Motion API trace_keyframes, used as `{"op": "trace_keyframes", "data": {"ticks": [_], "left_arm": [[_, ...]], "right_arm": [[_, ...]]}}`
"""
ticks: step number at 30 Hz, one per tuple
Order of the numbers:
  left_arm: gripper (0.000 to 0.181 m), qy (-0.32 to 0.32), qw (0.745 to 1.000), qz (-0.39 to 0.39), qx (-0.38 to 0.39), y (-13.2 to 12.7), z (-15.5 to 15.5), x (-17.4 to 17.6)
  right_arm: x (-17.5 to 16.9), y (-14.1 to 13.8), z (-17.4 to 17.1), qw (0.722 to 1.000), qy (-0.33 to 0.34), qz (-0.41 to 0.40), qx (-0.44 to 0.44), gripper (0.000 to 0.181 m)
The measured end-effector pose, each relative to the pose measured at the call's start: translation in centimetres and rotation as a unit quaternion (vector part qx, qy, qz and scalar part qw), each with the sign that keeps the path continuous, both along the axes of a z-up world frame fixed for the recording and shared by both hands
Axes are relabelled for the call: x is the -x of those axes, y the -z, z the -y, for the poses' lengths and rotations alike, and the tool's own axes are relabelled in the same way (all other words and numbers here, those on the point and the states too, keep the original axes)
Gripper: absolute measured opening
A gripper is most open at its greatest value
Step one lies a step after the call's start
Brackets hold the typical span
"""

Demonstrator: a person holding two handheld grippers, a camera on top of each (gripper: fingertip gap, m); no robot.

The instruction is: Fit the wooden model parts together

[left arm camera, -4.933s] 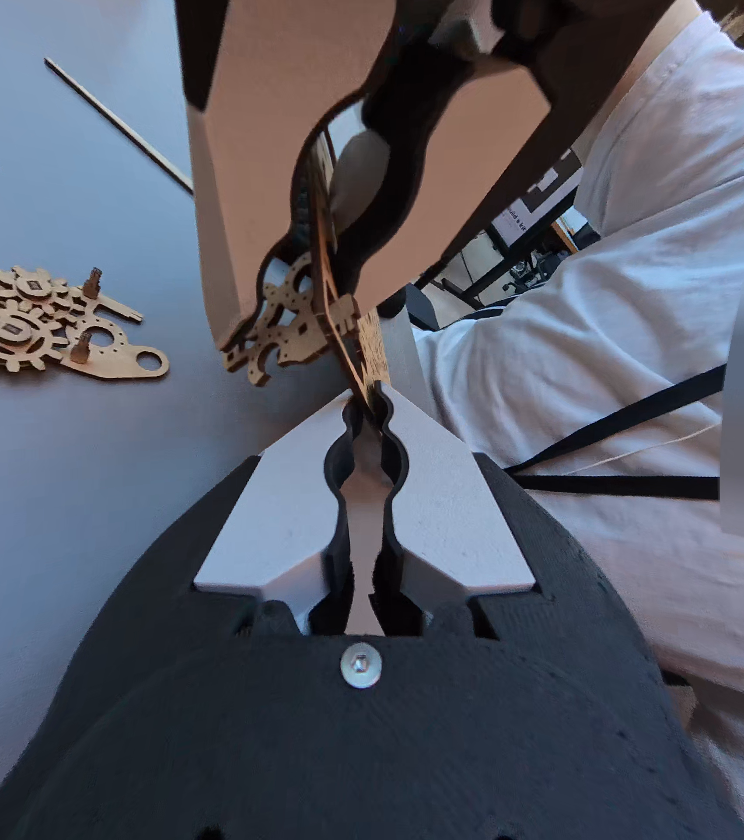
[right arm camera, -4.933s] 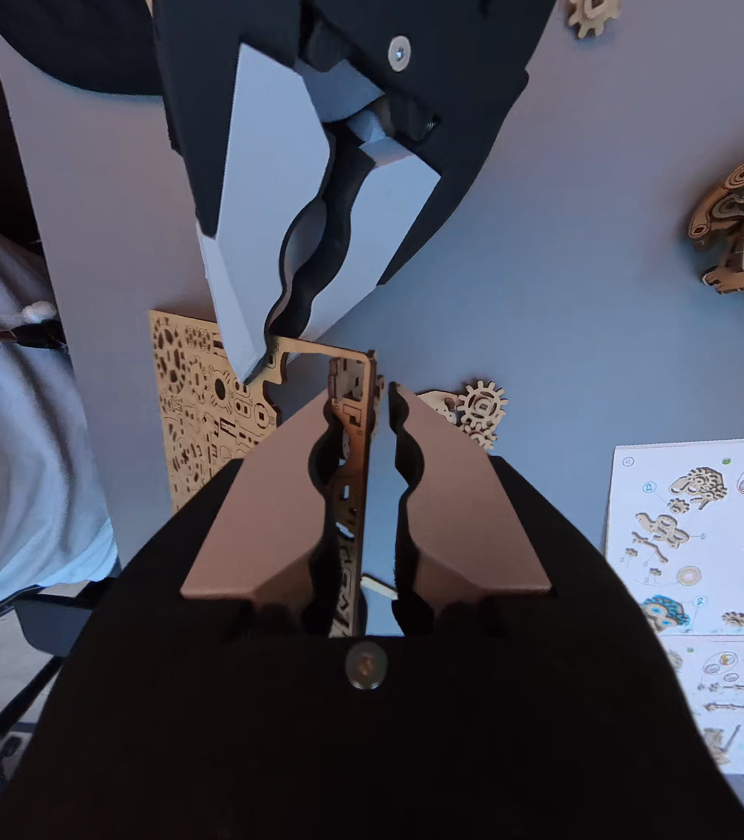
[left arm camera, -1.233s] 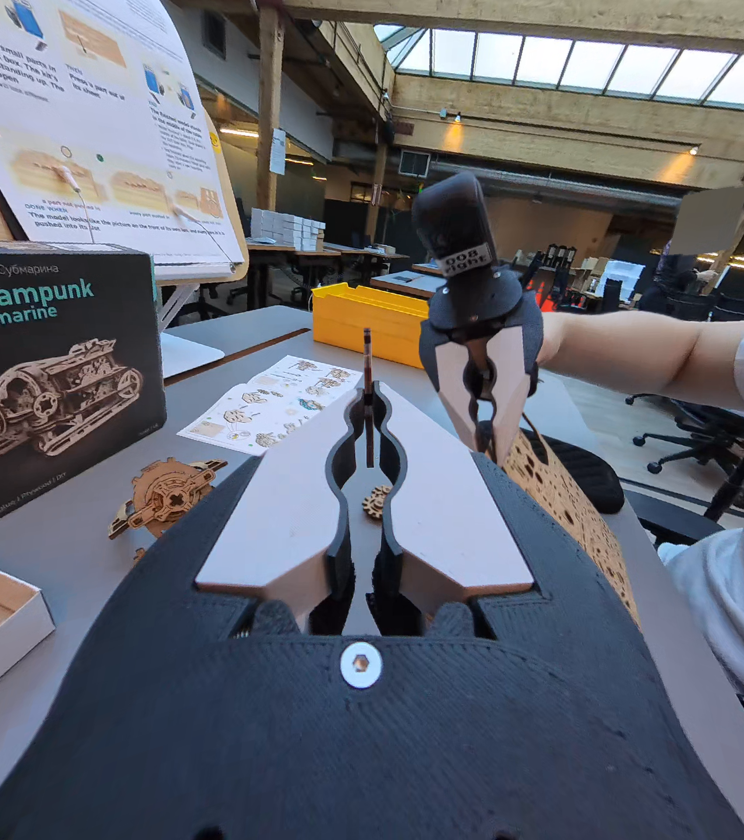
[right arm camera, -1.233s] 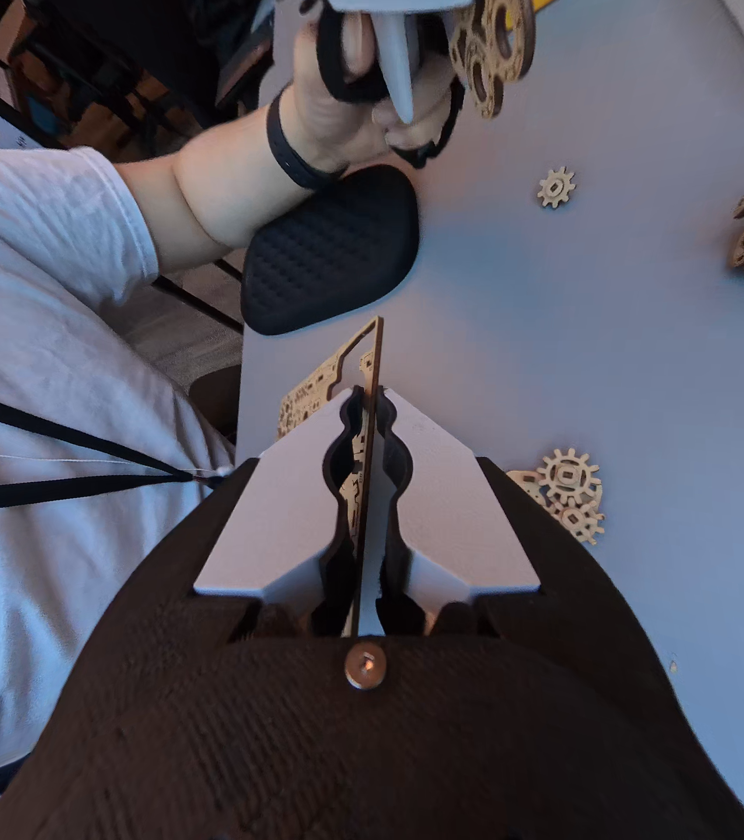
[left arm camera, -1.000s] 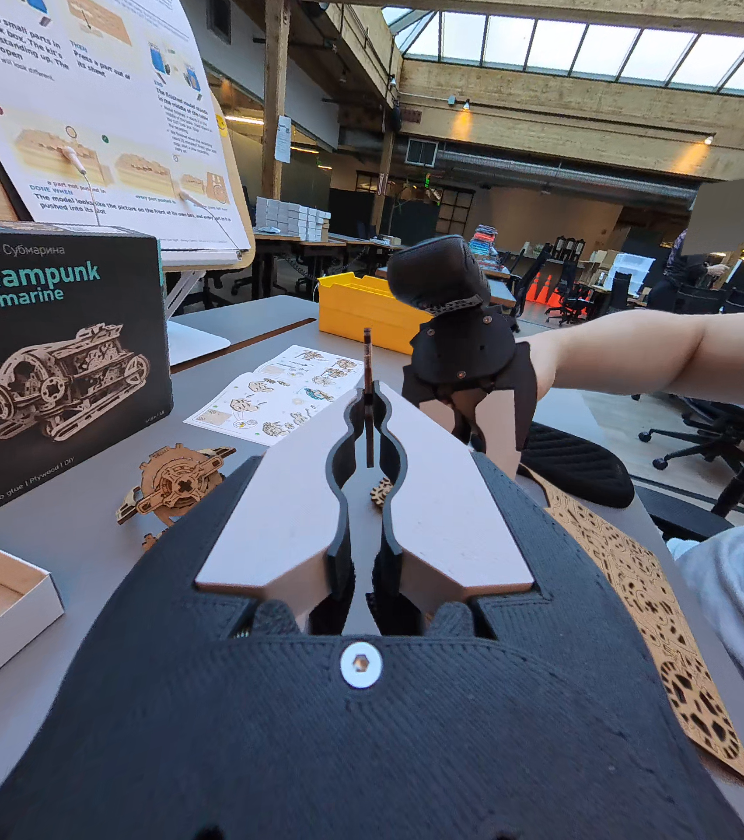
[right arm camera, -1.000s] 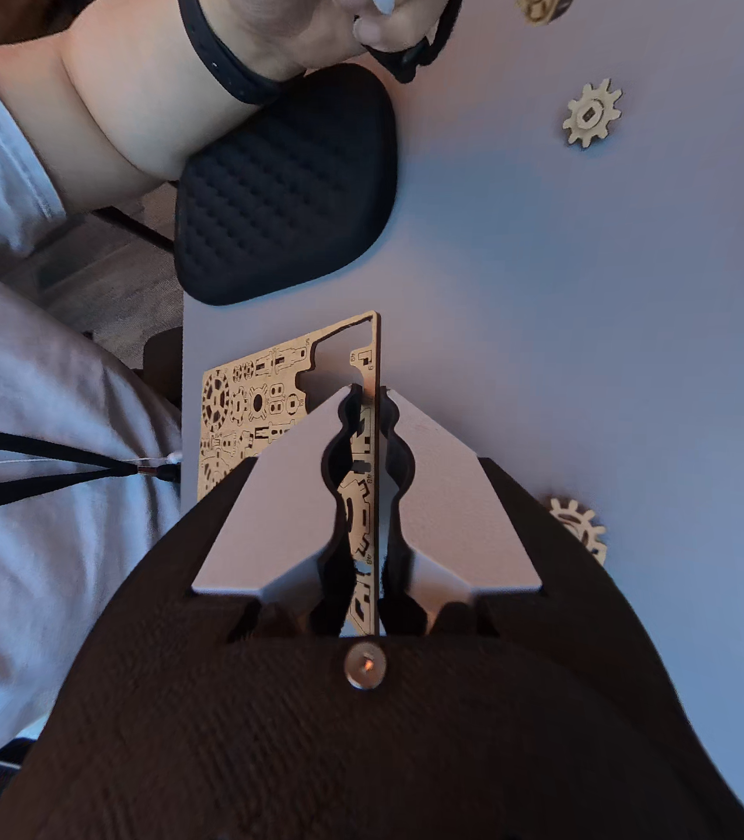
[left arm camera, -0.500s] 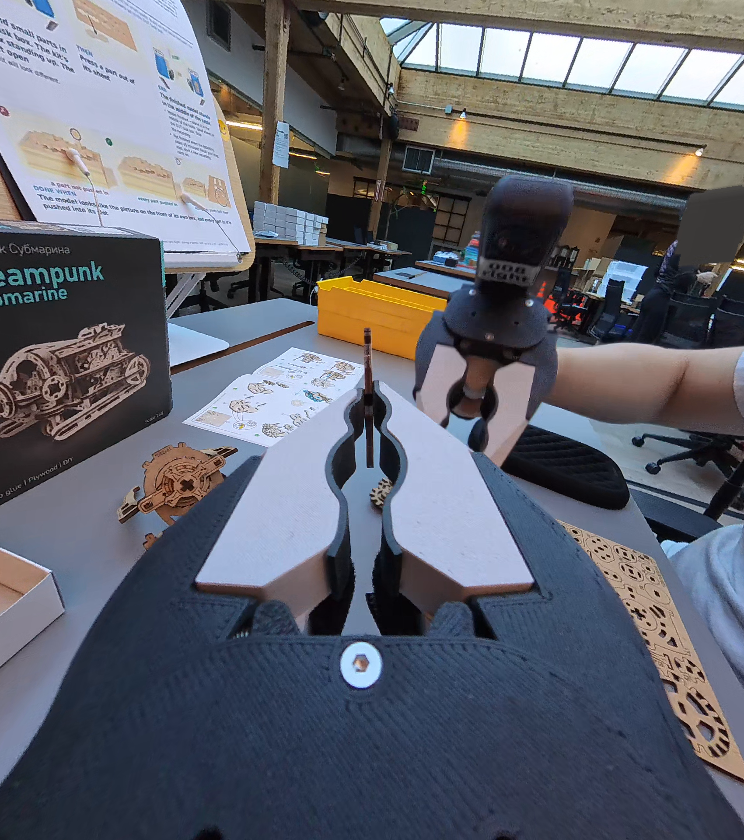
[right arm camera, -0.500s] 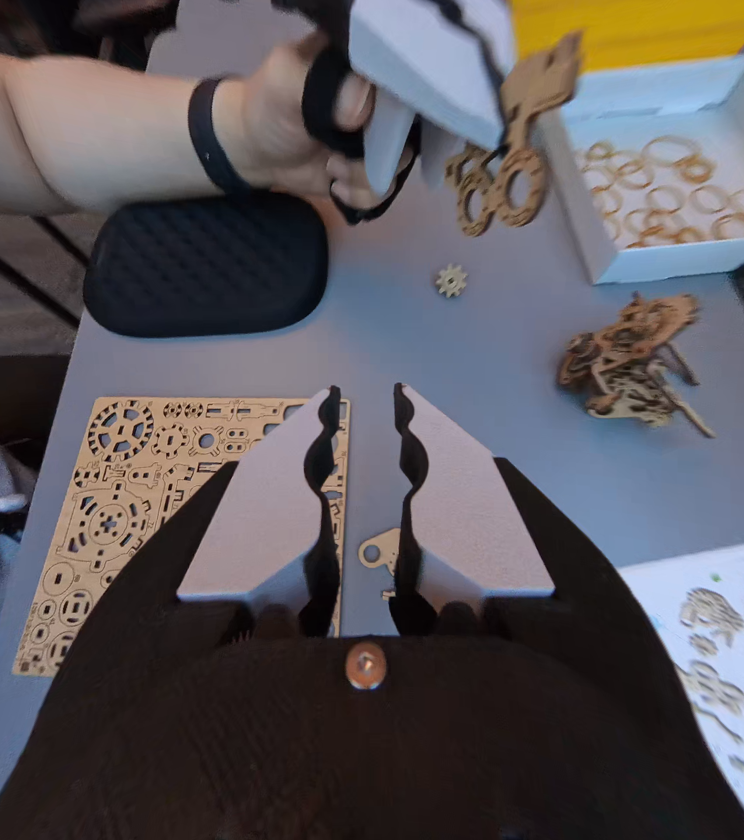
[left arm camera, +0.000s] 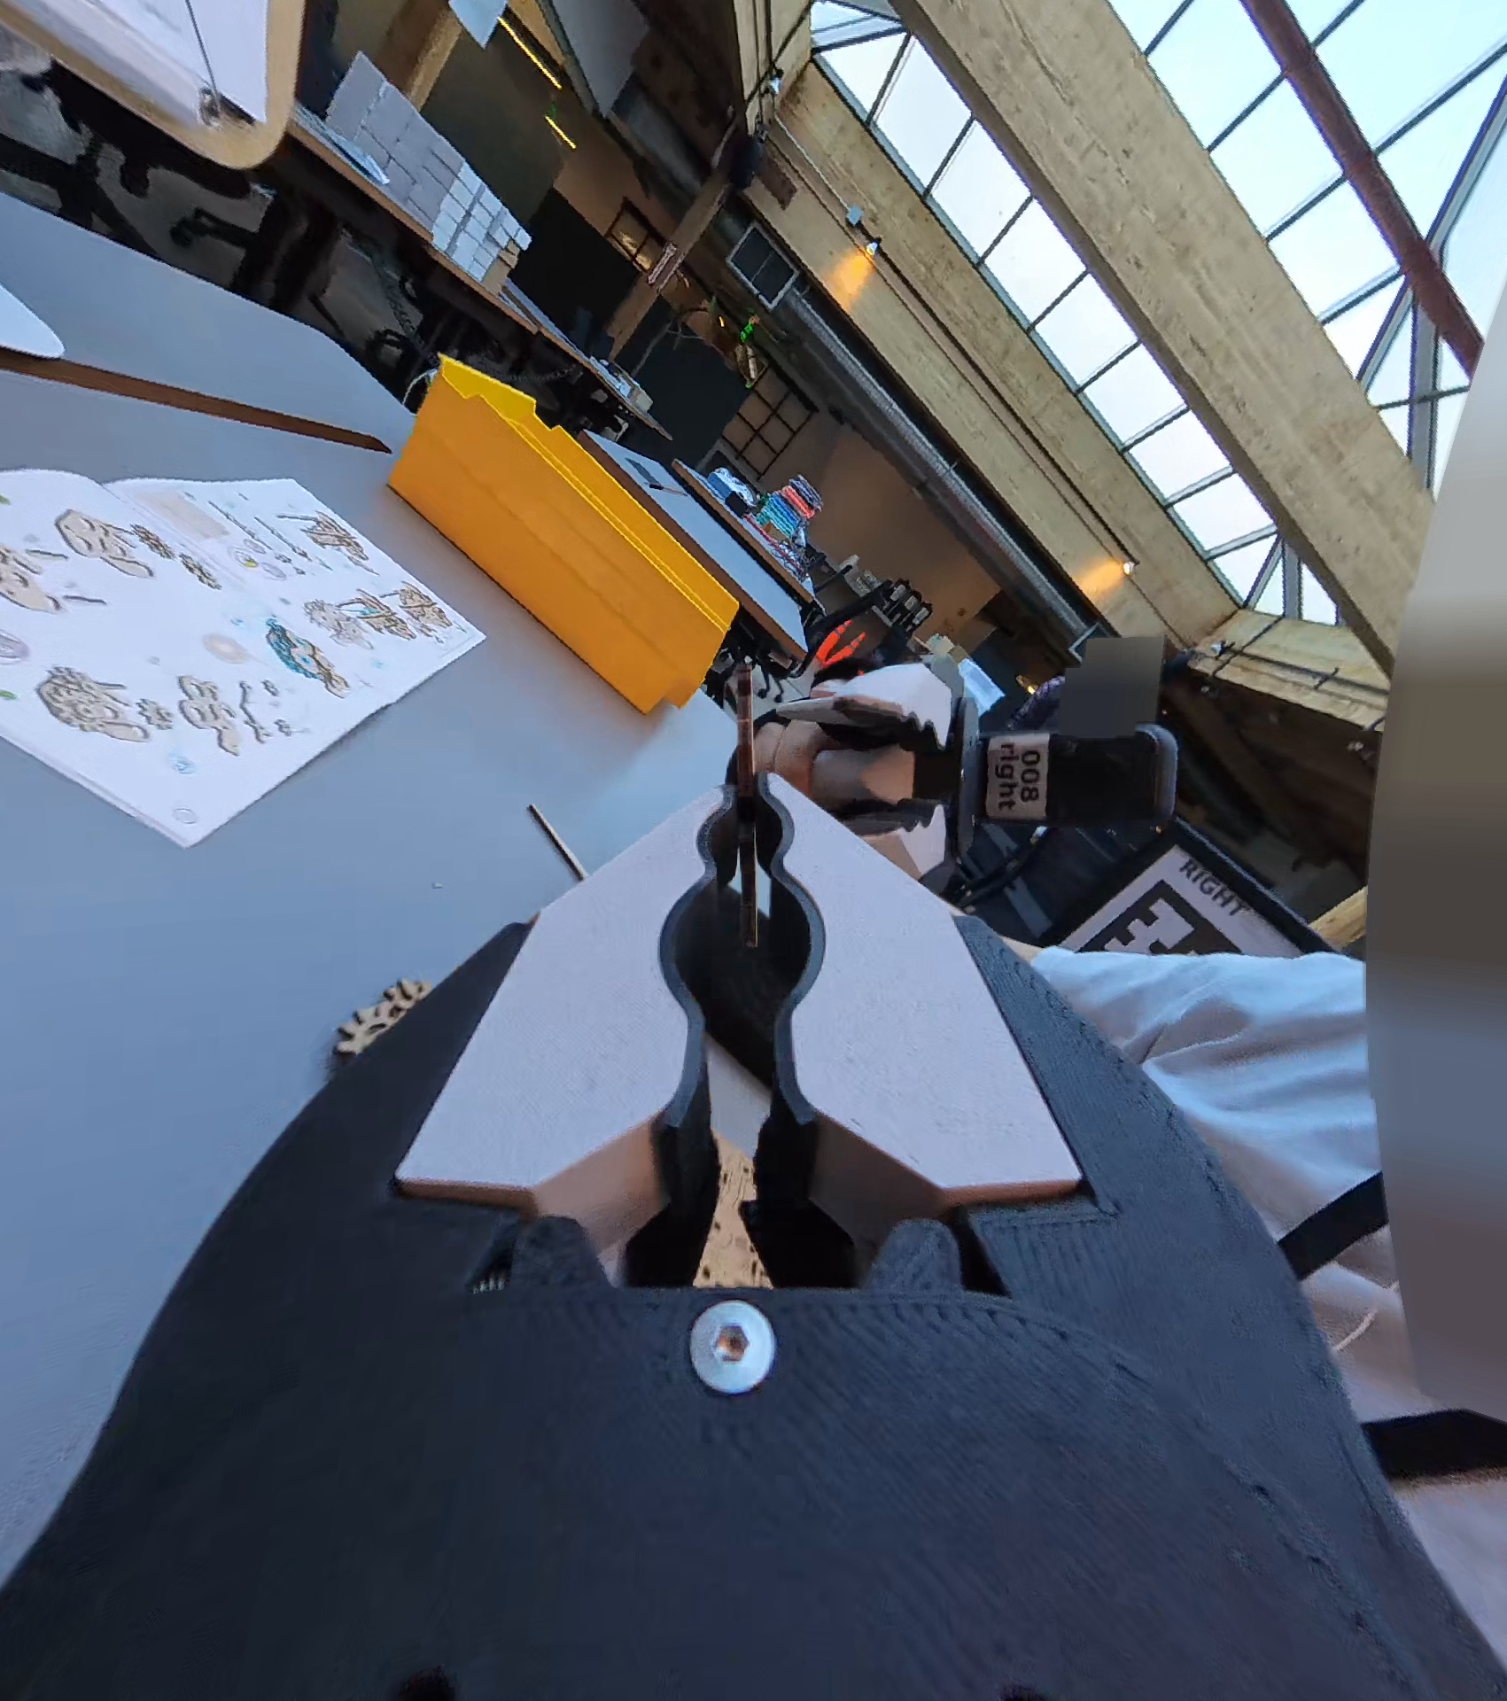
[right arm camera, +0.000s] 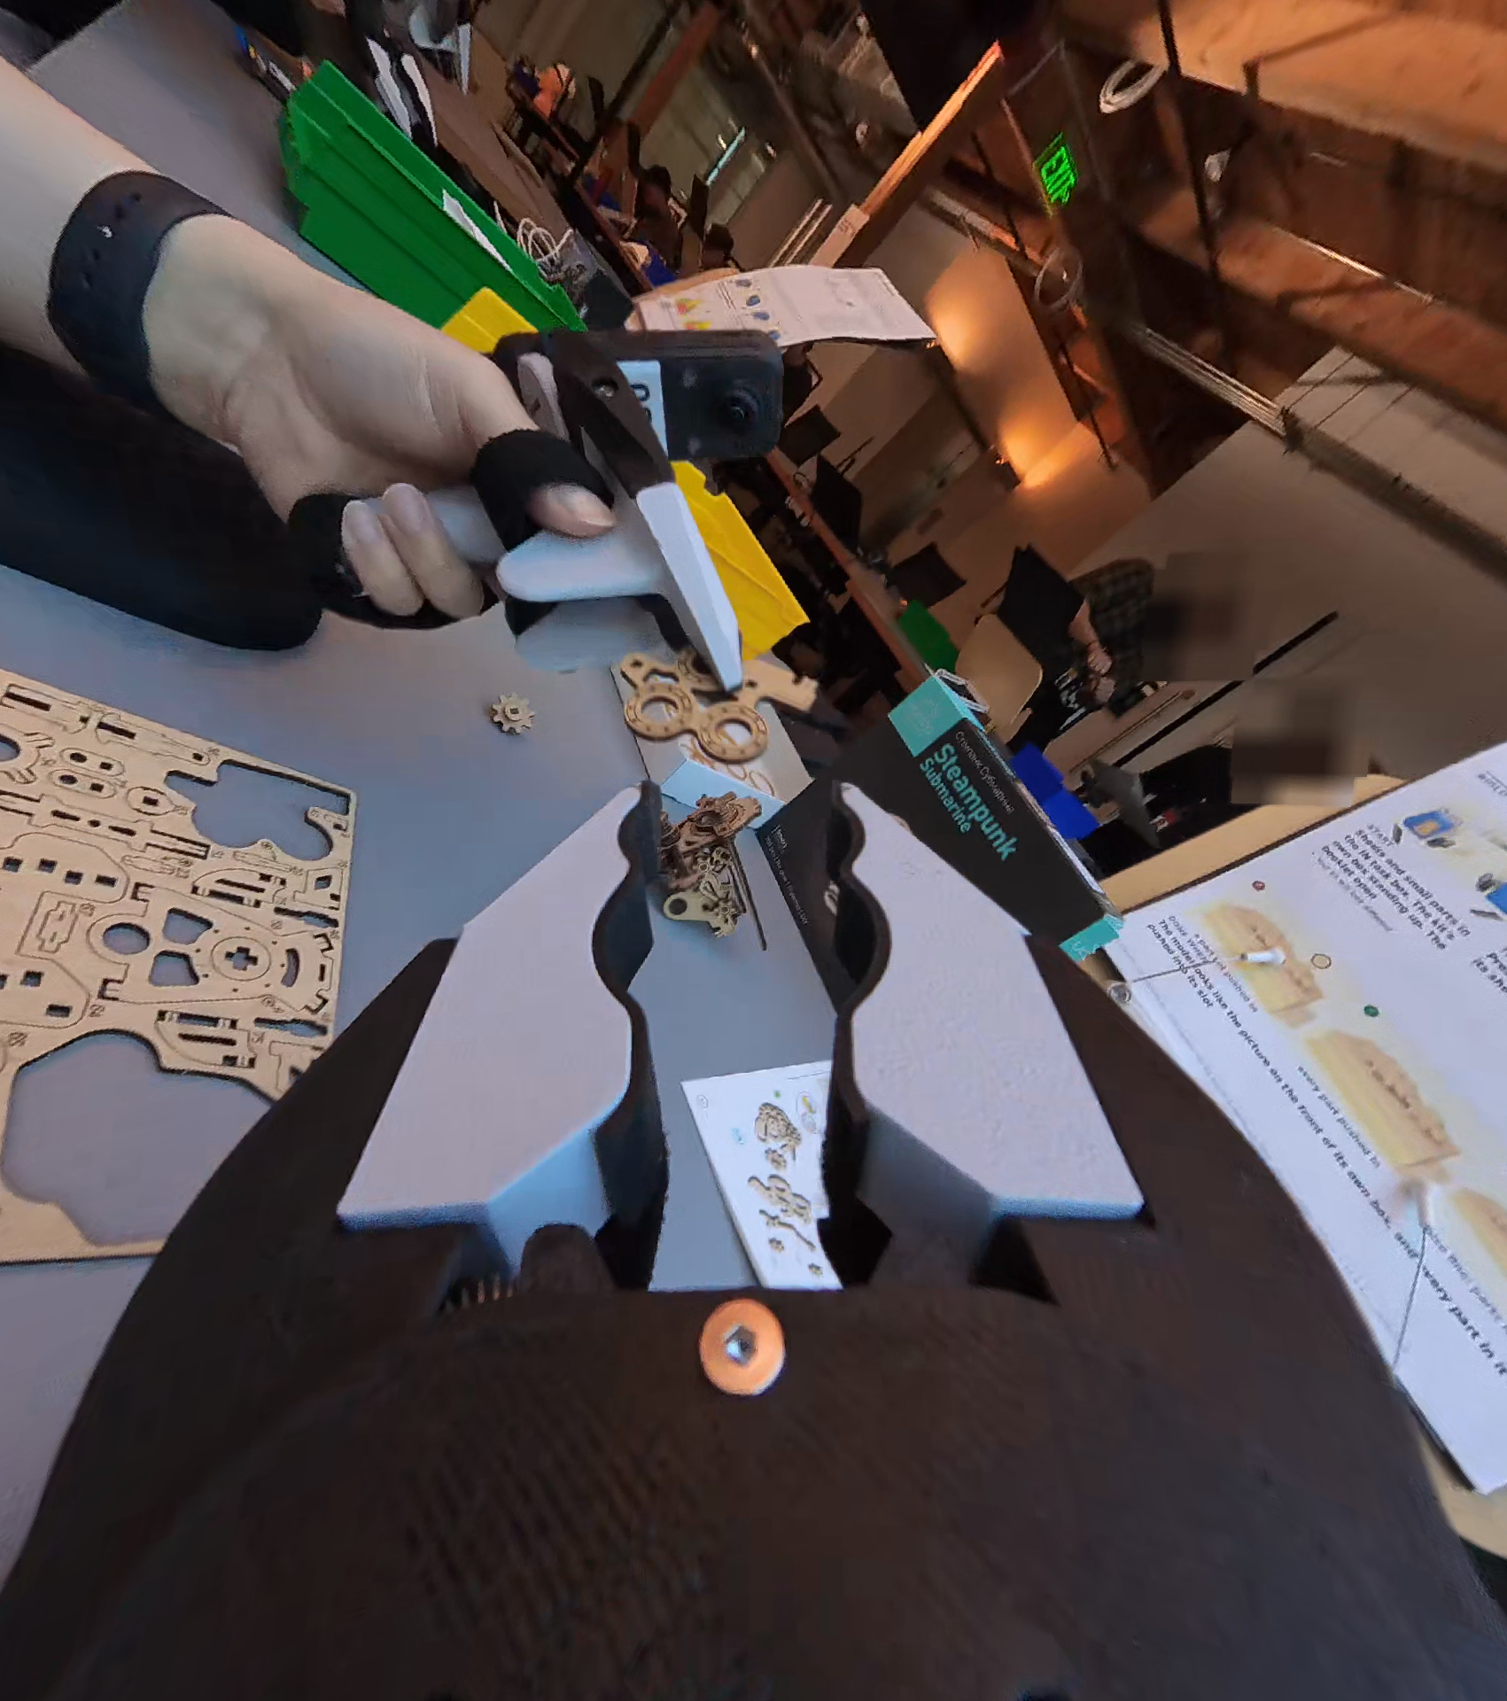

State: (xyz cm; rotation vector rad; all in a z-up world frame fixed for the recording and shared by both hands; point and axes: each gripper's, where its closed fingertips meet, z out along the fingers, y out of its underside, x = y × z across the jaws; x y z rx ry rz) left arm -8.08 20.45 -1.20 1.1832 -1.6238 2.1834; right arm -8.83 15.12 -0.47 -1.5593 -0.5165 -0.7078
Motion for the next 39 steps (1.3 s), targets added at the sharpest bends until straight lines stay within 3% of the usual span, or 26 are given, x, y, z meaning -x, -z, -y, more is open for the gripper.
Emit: {"op": "trace_keyframes", "data": {"ticks": [6, 13, 18, 24, 30, 34, 39], "left_arm": [[0.000, 0.014, 0.999, -0.020, 0.022, 0.6, 4.1, -2.5], [0.000, 0.074, 0.996, -0.040, 0.032, 3.1, 5.5, -2.1], [0.000, 0.058, 0.991, -0.077, 0.089, 4.4, 4.9, -1.5], [0.000, 0.073, 0.994, -0.081, 0.028, 6.6, 5.6, -1.3], [0.002, 0.076, 0.996, -0.021, -0.034, 6.5, 5.8, -0.8], [0.016, 0.078, 0.996, -0.013, -0.046, 6.7, 5.4, -0.7], [0.023, 0.073, 0.997, -0.019, 0.008, 6.0, 4.0, -1.0]], "right_arm": [[-3.0, 1.8, -0.7, 0.998, 0.030, -0.039, 0.031, 0.034], [-2.9, 5.4, -0.1, 0.992, -0.001, -0.066, 0.110, 0.017], [-1.5, 6.1, -0.8, 0.992, -0.020, -0.052, 0.117, 0.025], [-1.5, 8.0, -0.3, 0.989, -0.008, -0.055, 0.138, 0.019], [-1.2, 7.8, -0.1, 0.992, -0.013, -0.060, 0.110, 0.019], [-1.9, 8.5, 0.2, 0.990, -0.003, -0.077, 0.117, 0.019], [-3.0, 8.4, 0.6, 0.989, 0.012, -0.106, 0.105, 0.019]]}}
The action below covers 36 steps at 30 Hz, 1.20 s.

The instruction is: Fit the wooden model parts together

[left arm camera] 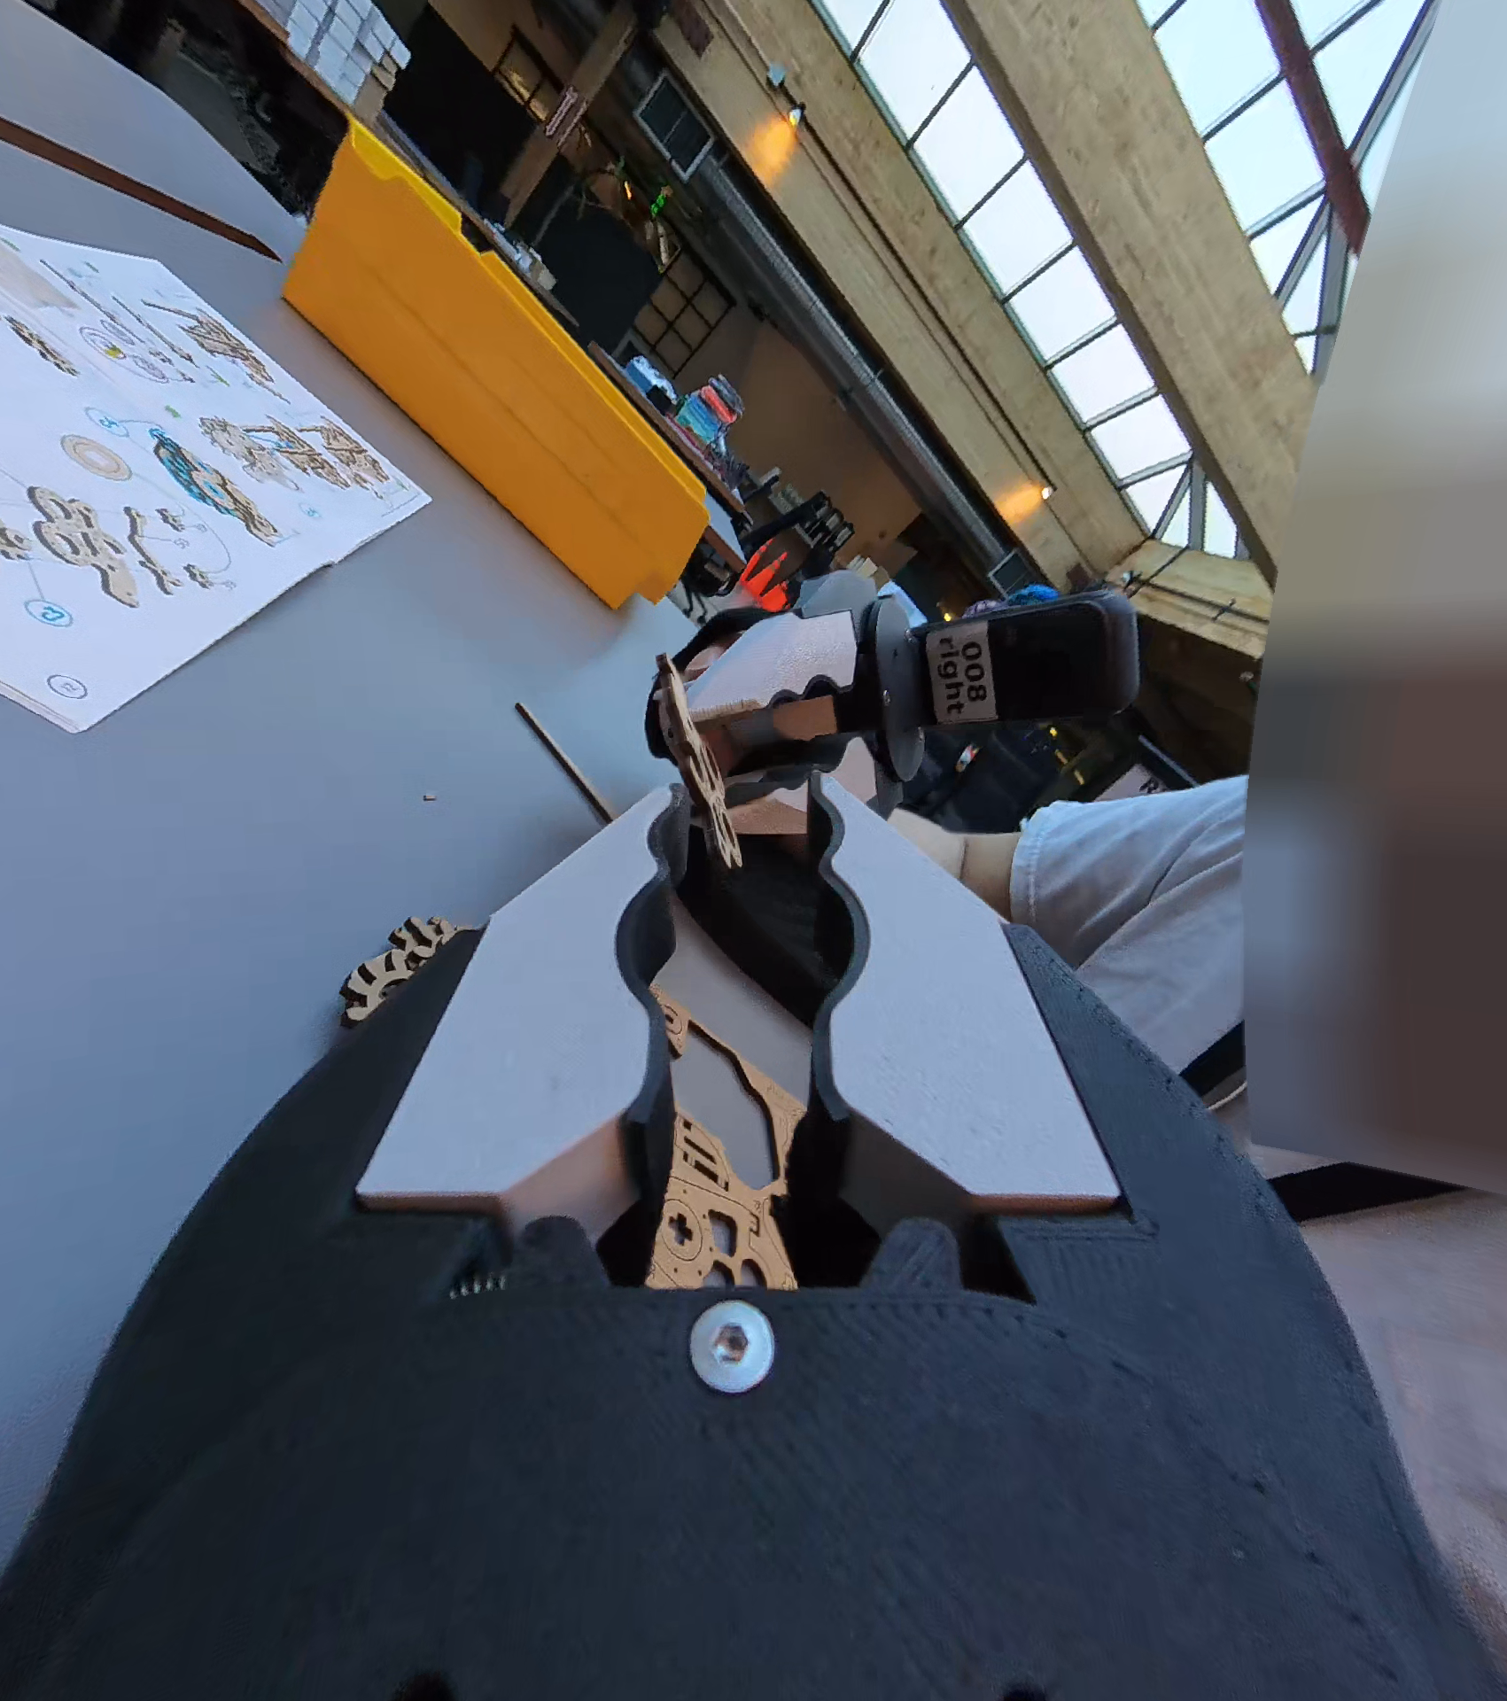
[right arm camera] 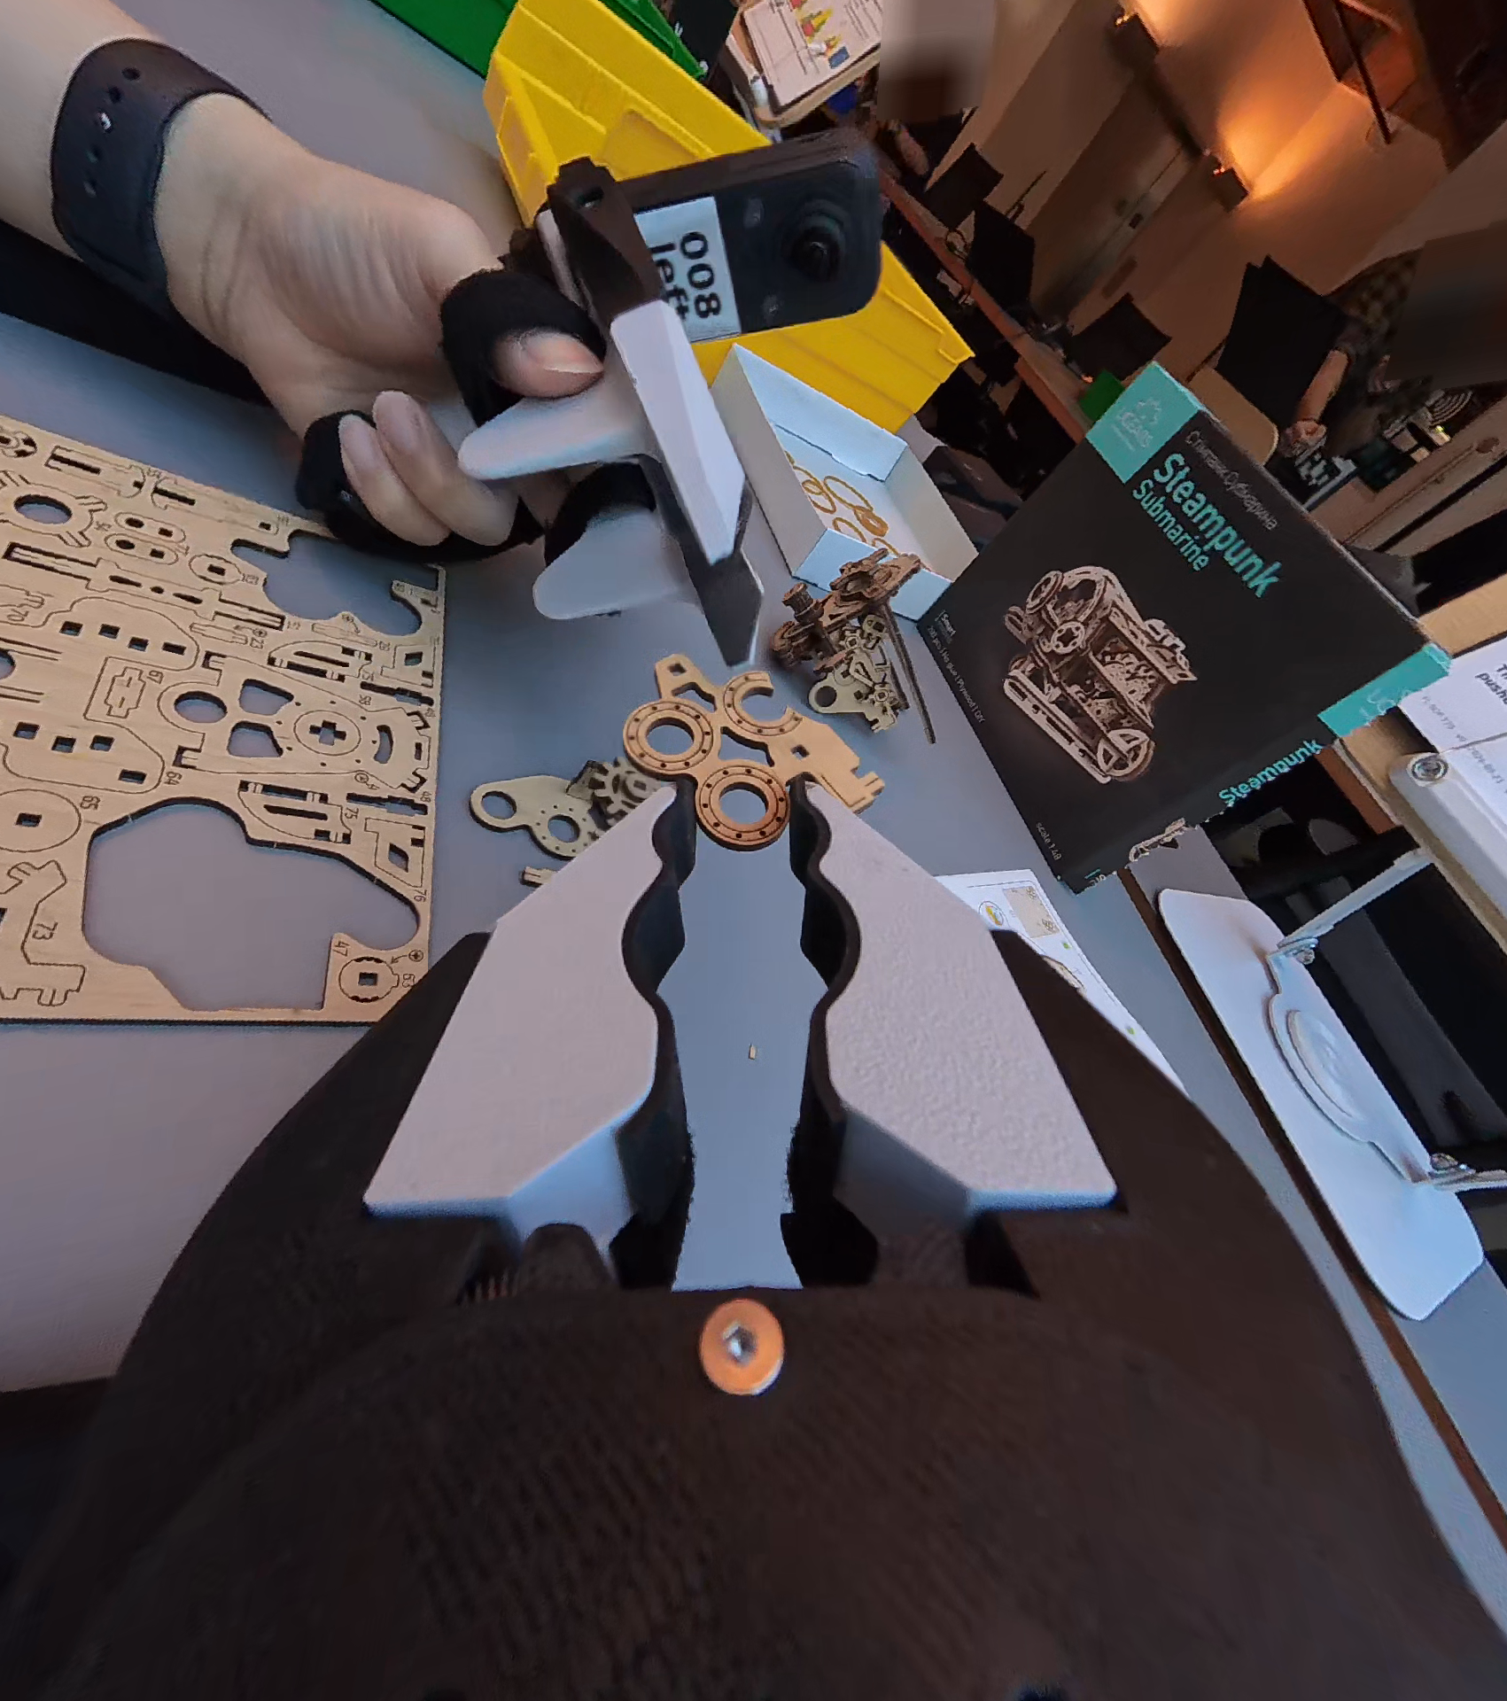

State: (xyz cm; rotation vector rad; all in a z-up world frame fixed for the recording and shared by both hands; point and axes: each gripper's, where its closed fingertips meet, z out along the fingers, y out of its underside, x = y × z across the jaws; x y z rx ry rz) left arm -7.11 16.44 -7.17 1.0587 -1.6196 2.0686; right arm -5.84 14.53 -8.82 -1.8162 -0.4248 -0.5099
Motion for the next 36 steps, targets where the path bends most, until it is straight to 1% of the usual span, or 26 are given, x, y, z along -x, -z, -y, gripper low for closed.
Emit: {"op": "trace_keyframes", "data": {"ticks": [2, 4, 7, 9, 12, 14, 15, 18, 21, 24, 27, 29, 32, 34, 36], "left_arm": [[0.020, -0.012, 1.000, -0.003, 0.022, -0.4, -0.7, -0.2], [0.017, -0.013, 1.000, 0.001, 0.026, -0.7, -0.9, -0.2], [0.017, -0.015, 1.000, 0.021, 0.000, -0.7, -0.7, -0.1], [0.017, -0.026, 0.998, 0.050, -0.022, -1.0, -1.0, -0.2], [0.014, -0.035, 0.996, 0.086, -0.008, -2.6, -1.8, -0.2], [0.014, -0.049, 0.994, 0.098, -0.018, -2.9, -2.4, -0.4], [0.014, -0.057, 0.993, 0.103, -0.026, -2.9, -2.8, -0.5], [0.014, -0.073, 0.989, 0.119, -0.041, -3.2, -3.3, -0.7], [0.014, -0.076, 0.987, 0.122, -0.077, -2.4, -3.0, -0.8], [0.014, -0.068, 0.984, 0.119, -0.112, -1.1, -1.8, -0.8], [0.017, -0.054, 0.986, 0.104, -0.117, -0.4, -0.6, -1.0], [0.021, -0.050, 0.987, 0.095, -0.118, -0.2, -0.1, -1.6], [0.026, -0.054, 0.987, 0.089, -0.124, -0.4, 0.5, -3.4], [0.025, -0.022, 0.987, 0.075, -0.139, 0.2, 1.3, -3.8], [0.014, 0.026, 0.988, 0.062, -0.140, 0.6, 2.1, -3.4]], "right_arm": [[-0.1, -0.5, 0.2, 1.000, 0.001, -0.016, -0.016, 0.019], [-0.5, -0.8, 0.2, 0.999, 0.006, -0.018, -0.025, 0.019], [-0.3, -0.9, 0.3, 0.999, 0.000, -0.026, -0.030, 0.019], [-0.3, -1.0, 0.3, 0.999, 0.002, -0.010, -0.032, 0.019], [-0.3, -1.3, 0.4, 0.999, -0.001, -0.004, -0.037, 0.019], [-0.3, -1.6, 0.4, 0.999, 0.000, 0.000, -0.043, 0.019], [-0.5, -1.8, 0.4, 0.999, 0.003, 0.006, -0.043, 0.019], [-1.7, -2.1, 1.1, 0.997, 0.025, 0.062, -0.037, 0.019], [-2.1, -1.8, 1.5, 0.995, 0.019, 0.087, -0.033, 0.019], [-1.7, -1.5, 1.0, 0.997, -0.002, 0.069, -0.040, 0.019], [-1.5, -0.8, 0.5, 0.997, -0.012, 0.076, -0.027, 0.019], [-1.4, -0.4, 0.4, 0.996, -0.014, 0.083, -0.019, 0.019], [-1.2, -0.6, 0.4, 0.995, -0.017, 0.093, -0.025, 0.019], [-1.6, -0.6, 0.5, 0.995, -0.006, 0.100, -0.025, 0.019], [-1.7, -0.6, 0.7, 0.995, -0.006, 0.099, -0.027, 0.019]]}}
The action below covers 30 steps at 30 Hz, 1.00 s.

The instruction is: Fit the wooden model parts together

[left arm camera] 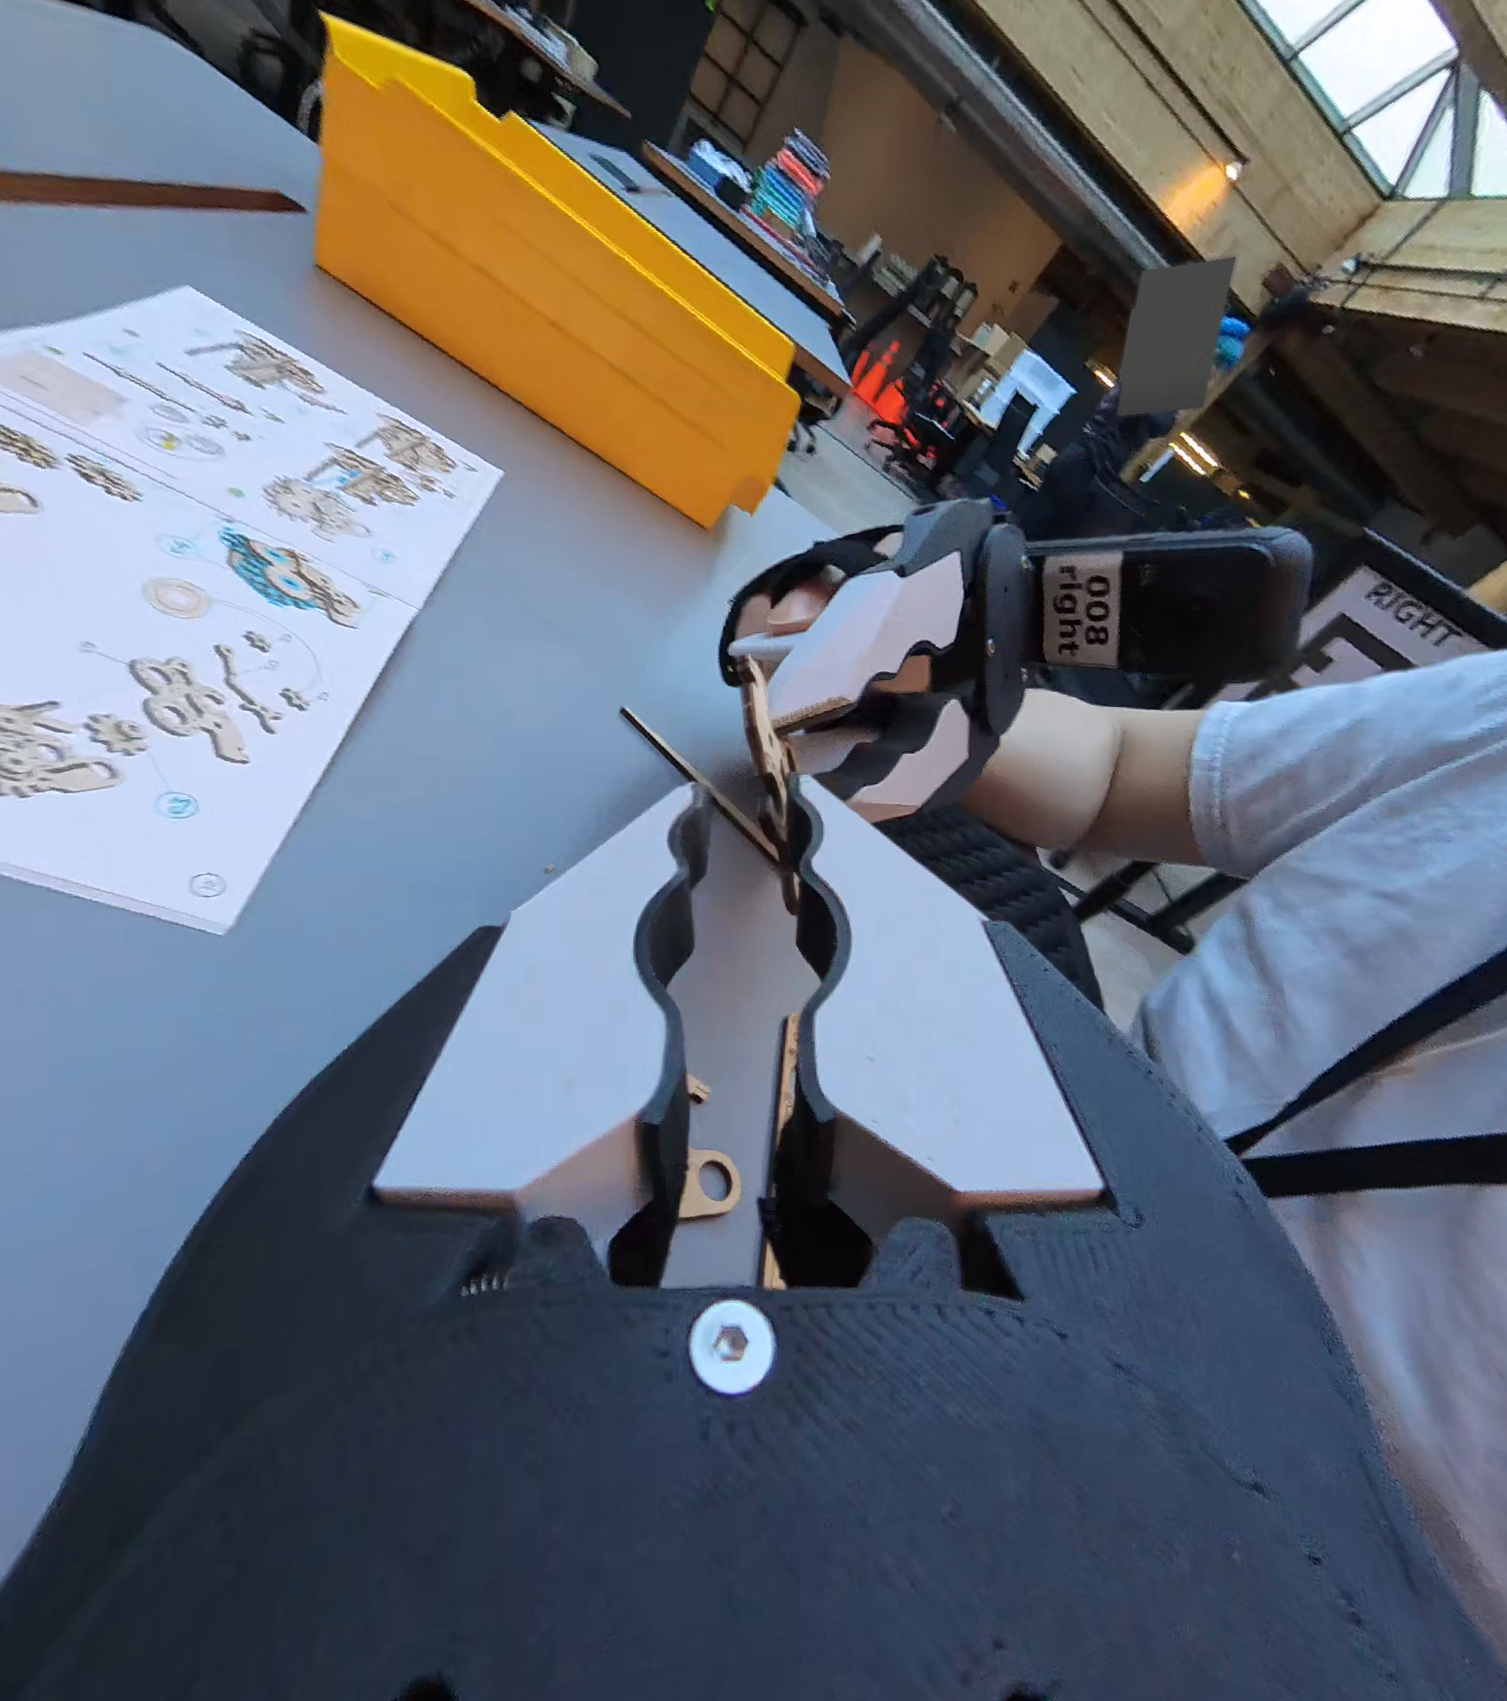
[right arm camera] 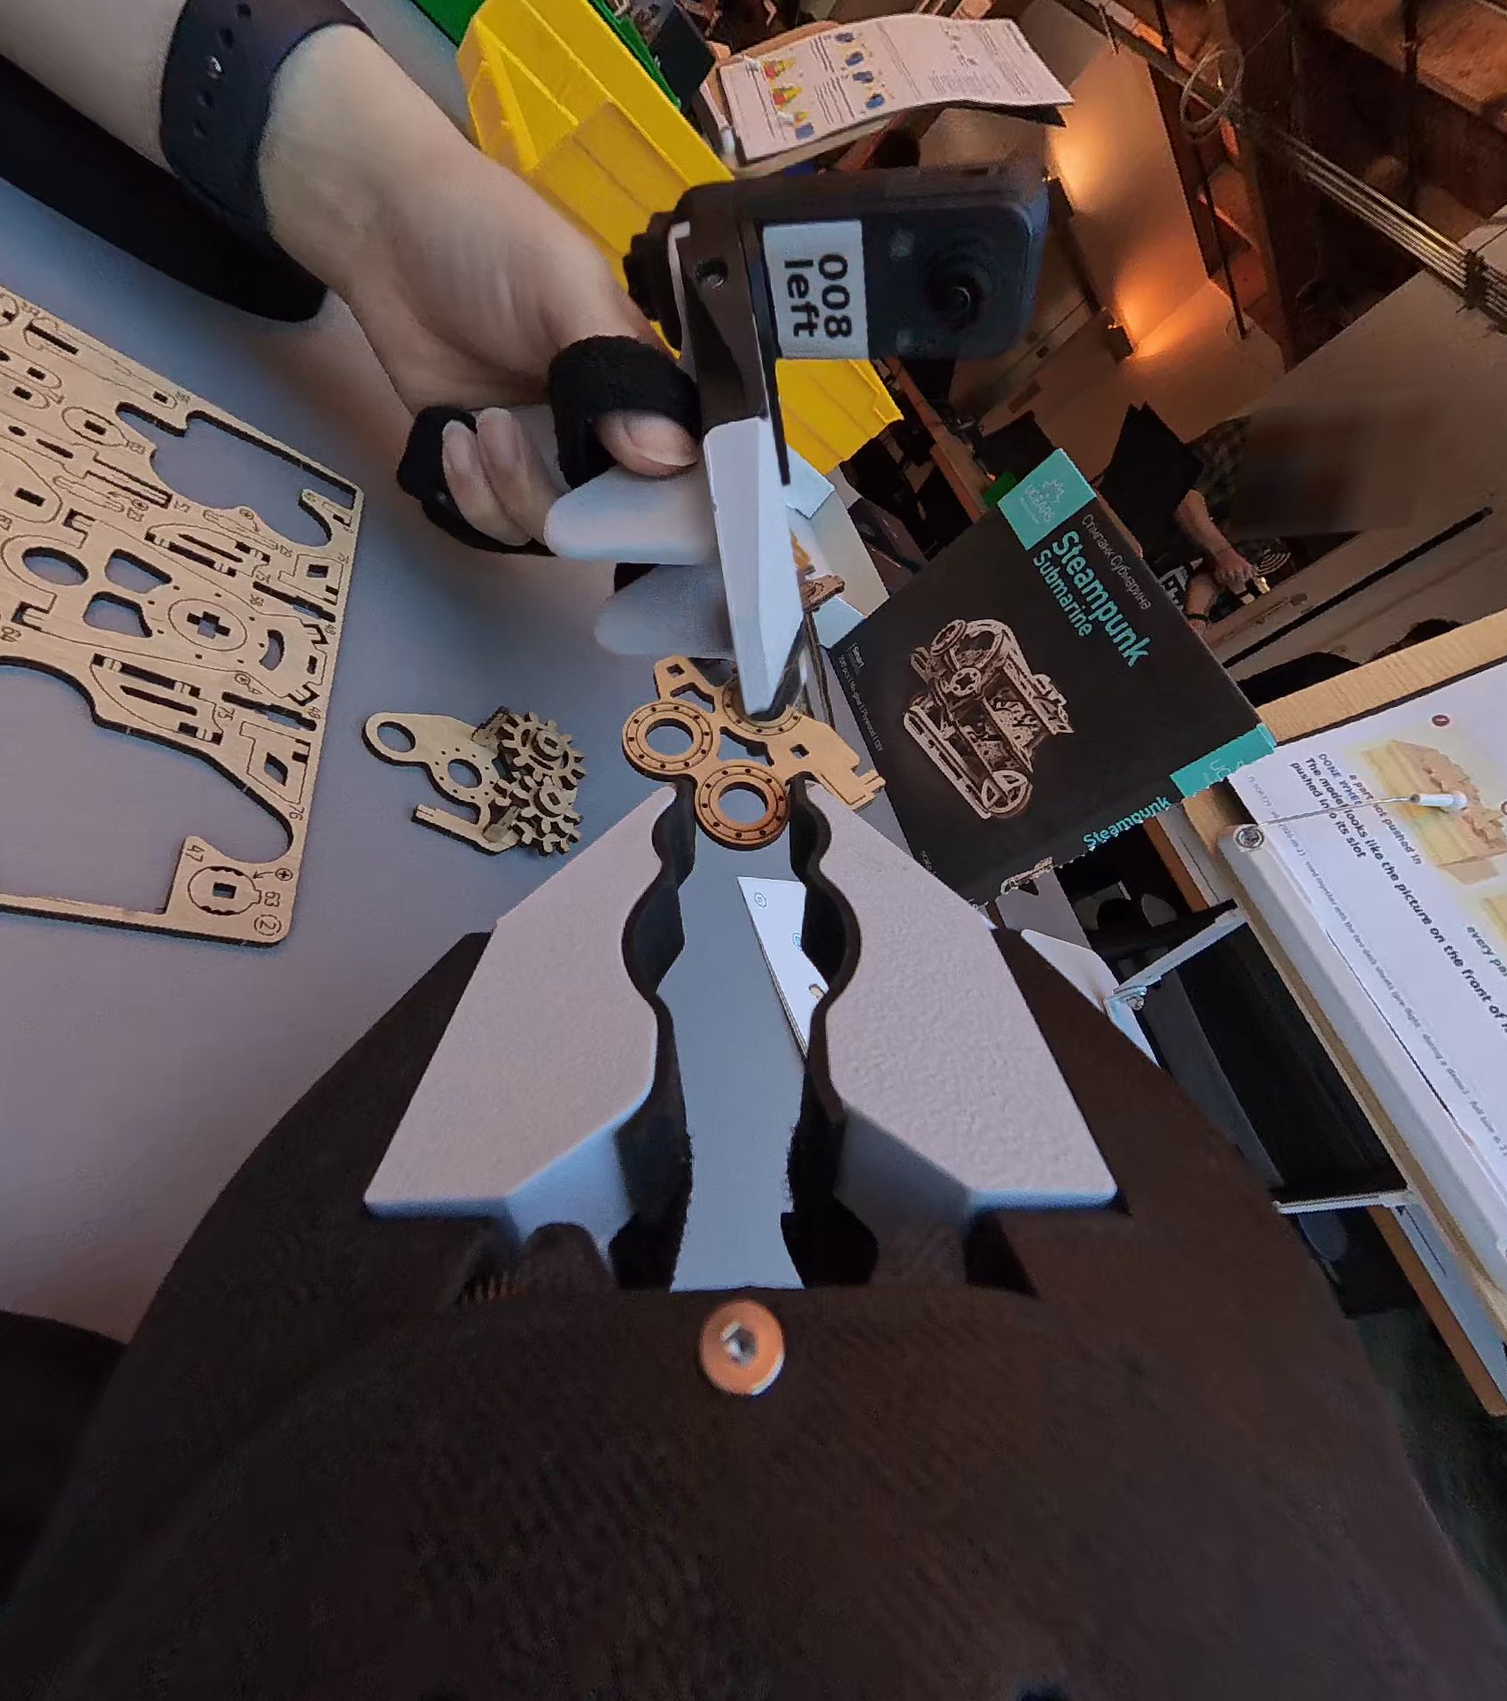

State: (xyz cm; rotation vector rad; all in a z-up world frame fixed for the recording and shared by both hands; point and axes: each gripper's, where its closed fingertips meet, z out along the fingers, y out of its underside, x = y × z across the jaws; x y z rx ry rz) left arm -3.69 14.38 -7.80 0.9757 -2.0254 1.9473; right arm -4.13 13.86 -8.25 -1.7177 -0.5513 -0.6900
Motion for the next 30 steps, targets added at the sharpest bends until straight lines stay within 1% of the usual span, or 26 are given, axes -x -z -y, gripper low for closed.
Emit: {"op": "trace_keyframes", "data": {"ticks": [1, 3, 5, 8, 11, 13, 16, 19, 21, 22, 23, 24, 25, 26, 27, 28, 29, 30], "left_arm": [[0.007, 0.023, 1.000, -0.011, 0.006, 0.0, 0.4, 0.3], [0.001, 0.062, 0.997, -0.036, 0.019, -0.1, 1.0, 0.8], [0.000, 0.072, 0.995, -0.064, 0.024, 0.1, 1.3, 0.7], [0.000, 0.056, 0.995, -0.067, 0.038, 0.4, 1.3, 0.7], [0.000, 0.017, 0.996, -0.061, 0.060, 0.8, 1.1, 1.4], [0.000, 0.011, 0.996, -0.067, 0.053, 1.0, 0.9, 1.9], [0.000, 0.012, 0.999, -0.046, 0.027, 1.0, 0.7, 2.1], [0.000, -0.006, 0.998, -0.036, 0.041, 0.4, 0.4, 1.6], [0.000, -0.023, 0.997, -0.028, 0.067, -0.5, -0.1, 1.3], [0.000, -0.037, 0.996, -0.020, 0.082, -1.1, -0.6, 1.1], [0.000, -0.054, 0.993, -0.011, 0.100, -1.8, -1.1, 0.8], [0.000, -0.077, 0.990, -0.005, 0.116, -2.3, -1.7, 0.3], [0.000, -0.099, 0.987, 0.001, 0.130, -2.9, -2.3, 0.0], [0.000, -0.113, 0.984, 0.012, 0.140, -3.4, -2.7, -0.2], [0.000, -0.122, 0.982, 0.024, 0.142, -3.7, -3.0, -0.3], [0.000, -0.130, 0.982, 0.035, 0.136, -3.8, -3.1, -0.3], [0.000, -0.138, 0.981, 0.048, 0.127, -3.9, -3.2, -0.3], [0.000, -0.143, 0.981, 0.058, 0.121, -4.0, -3.3, -0.3]], "right_arm": [[0.0, 0.0, 0.1, 1.000, -0.001, -0.001, -0.001, 0.019], [0.2, 0.0, 0.2, 1.000, -0.003, -0.001, -0.001, 0.019], [-0.1, 0.1, 0.3, 1.000, 0.007, 0.001, 0.003, 0.019], [0.1, 0.4, 0.3, 1.000, 0.002, 0.001, 0.011, 0.020], [0.8, 0.9, 0.1, 1.000, -0.012, 0.008, 0.024, 0.020], [1.3, 1.1, -0.2, 0.999, -0.024, 0.004, 0.027, 0.020], [1.1, 1.1, -0.2, 0.999, -0.021, -0.015, 0.024, 0.020], [0.0, 0.4, 0.3, 0.998, -0.003, -0.059, 0.009, 0.021], [-0.3, -0.5, 0.7, 0.993, -0.007, -0.115, -0.006, 0.024], [-0.5, -1.2, 0.8, 0.987, -0.006, -0.156, -0.023, 0.024], [-0.6, -2.0, 0.8, 0.976, -0.011, -0.215, -0.043, 0.024], [-0.5, -2.8, 0.5, 0.954, -0.018, -0.293, -0.058, 0.028], [-0.6, -3.2, 0.2, 0.923, -0.019, -0.378, -0.068, 0.037], [-0.9, -3.2, -0.2, 0.885, -0.007, -0.460, -0.074, 0.045], [-1.0, -2.9, -0.4, 0.847, 0.002, -0.526, -0.075, 0.043], [-0.9, -2.8, -0.5, 0.819, -0.001, -0.569, -0.079, 0.038], [-1.0, -2.7, -0.5, 0.802, 0.003, -0.590, -0.091, 0.033], [-1.3, -2.5, -0.5, 0.794, 0.013, -0.599, -0.098, 0.033]]}}
